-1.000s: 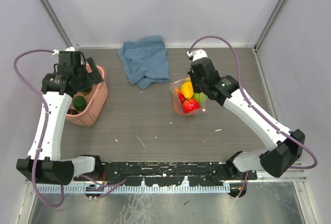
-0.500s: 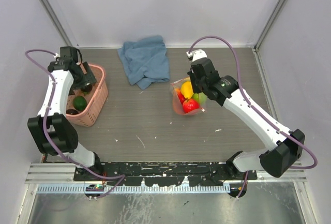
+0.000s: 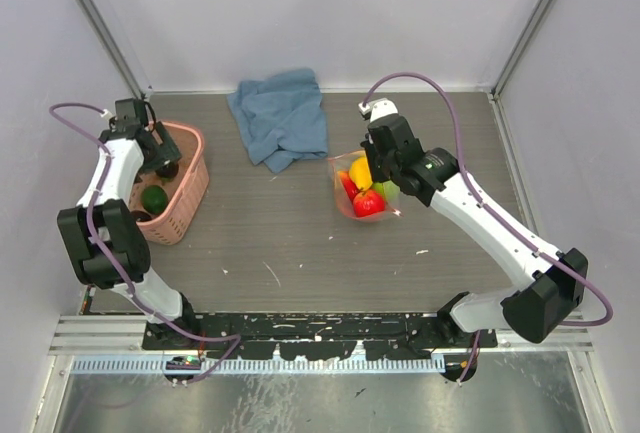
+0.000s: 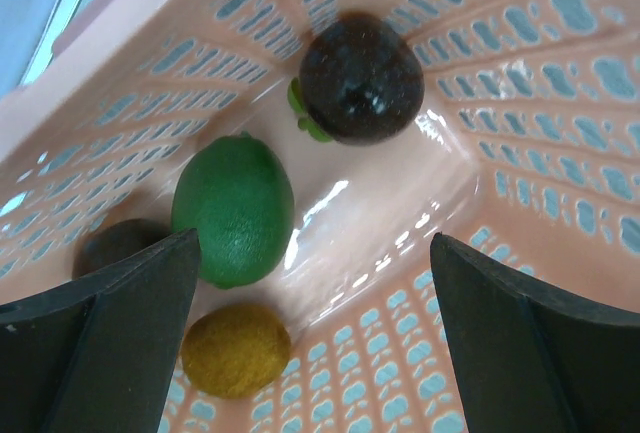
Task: Place the food in the zip-top bag and seal the zipper
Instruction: Pick up the fake fruit from the bin.
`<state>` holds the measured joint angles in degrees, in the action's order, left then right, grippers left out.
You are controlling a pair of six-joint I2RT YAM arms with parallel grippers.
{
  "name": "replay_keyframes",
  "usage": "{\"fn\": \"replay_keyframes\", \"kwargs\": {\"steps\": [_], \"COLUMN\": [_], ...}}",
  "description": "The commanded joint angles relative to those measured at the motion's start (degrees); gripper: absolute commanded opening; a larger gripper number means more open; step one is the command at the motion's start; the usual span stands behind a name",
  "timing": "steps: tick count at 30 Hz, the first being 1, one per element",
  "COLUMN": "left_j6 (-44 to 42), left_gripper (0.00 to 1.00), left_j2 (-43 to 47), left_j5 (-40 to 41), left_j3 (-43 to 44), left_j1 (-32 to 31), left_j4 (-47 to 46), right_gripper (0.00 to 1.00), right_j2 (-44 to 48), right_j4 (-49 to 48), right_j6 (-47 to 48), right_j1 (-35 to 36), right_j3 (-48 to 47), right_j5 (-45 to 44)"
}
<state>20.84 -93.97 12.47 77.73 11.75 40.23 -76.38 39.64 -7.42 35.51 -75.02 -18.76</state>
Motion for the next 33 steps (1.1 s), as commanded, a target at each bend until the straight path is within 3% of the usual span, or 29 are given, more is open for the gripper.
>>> {"fn": "replay_keyframes", "kwargs": {"steps": [1, 10, 18, 26, 33], "left_j6": [2.9, 6.9, 5.5, 3.7, 1.8], "left_gripper": [0.98, 0.98, 0.99, 0.93, 0.93], "left_j2": [-1.8, -8.1, -7.6, -8.7, -7.7], "left_j5": [1.0, 0.1, -2.1, -11.9, -13.3], "left_j3": [0.2, -0.6, -5.8, -7.4, -3.9], "left_j1": [0.4, 0.4, 0.4, -1.2, -3.8], "left_j4": [-6.5, -6.1, -17.1, -21.9, -17.8], "right_gripper": [0.0, 0.01, 0.01, 0.01, 0.01], "right_j2": [2.0, 2.3, 2.5, 2.7, 2.9], "right_j4": [-3.3, -3.5, -4.0, -4.4, -4.4], "right_j6": [0.5, 0.5, 0.6, 0.7, 0.8], "right_j1": [-0.2, -0.2, -0.2, -0.1, -0.1], "right_j3": [-0.2, 0.1, 0.8, 1.2, 1.3], "right_j5": [0.2, -0.2, 0.8, 0.9, 0.9]}}
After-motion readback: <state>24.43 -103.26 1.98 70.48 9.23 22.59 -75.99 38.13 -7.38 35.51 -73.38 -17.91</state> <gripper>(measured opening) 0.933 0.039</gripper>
